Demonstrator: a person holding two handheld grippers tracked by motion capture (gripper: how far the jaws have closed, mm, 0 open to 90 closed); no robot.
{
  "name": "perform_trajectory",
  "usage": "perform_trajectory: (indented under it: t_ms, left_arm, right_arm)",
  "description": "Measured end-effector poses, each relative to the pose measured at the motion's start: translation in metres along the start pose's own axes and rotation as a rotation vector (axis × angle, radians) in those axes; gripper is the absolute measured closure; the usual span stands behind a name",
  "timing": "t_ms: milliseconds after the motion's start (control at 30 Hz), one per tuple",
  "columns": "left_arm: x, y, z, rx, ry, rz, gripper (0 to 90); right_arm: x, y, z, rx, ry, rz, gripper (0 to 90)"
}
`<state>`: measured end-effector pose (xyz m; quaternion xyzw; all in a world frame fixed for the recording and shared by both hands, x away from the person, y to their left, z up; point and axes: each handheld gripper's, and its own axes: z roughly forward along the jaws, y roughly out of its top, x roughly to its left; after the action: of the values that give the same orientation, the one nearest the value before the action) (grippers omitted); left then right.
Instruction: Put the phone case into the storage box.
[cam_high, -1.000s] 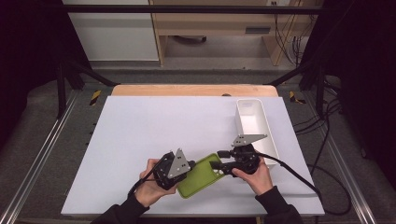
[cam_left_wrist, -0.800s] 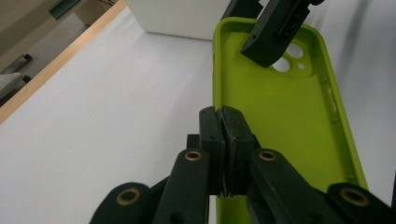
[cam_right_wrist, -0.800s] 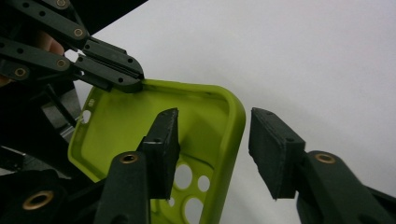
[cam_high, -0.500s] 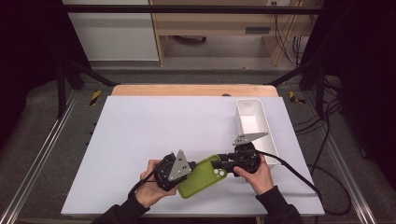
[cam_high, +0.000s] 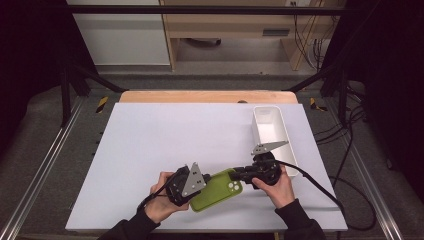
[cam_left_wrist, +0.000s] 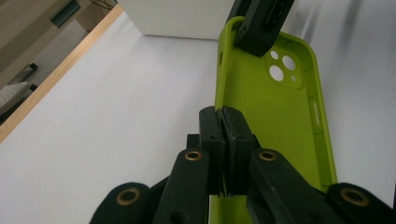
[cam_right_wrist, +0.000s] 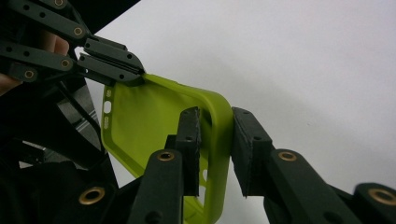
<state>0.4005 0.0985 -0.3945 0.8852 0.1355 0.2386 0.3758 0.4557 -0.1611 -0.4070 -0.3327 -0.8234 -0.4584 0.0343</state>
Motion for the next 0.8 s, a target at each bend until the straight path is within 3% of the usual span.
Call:
perform_trajectory:
  t_ms: [400,800]
  left_arm:
    - [-0.0022,0.0002,0.0019,0.017,0.003,0.026,87.8]
    - [-0.0018,0.0,0.004,0.018,-0.009,0.009,86.4]
  right_arm:
    - [-0.0011,-0.0002,-0.0036,0.009,0.019,0.017,79.3]
    - [0.0005,-0.0001,-0.0061,0.009,0.017,0.023,79.8]
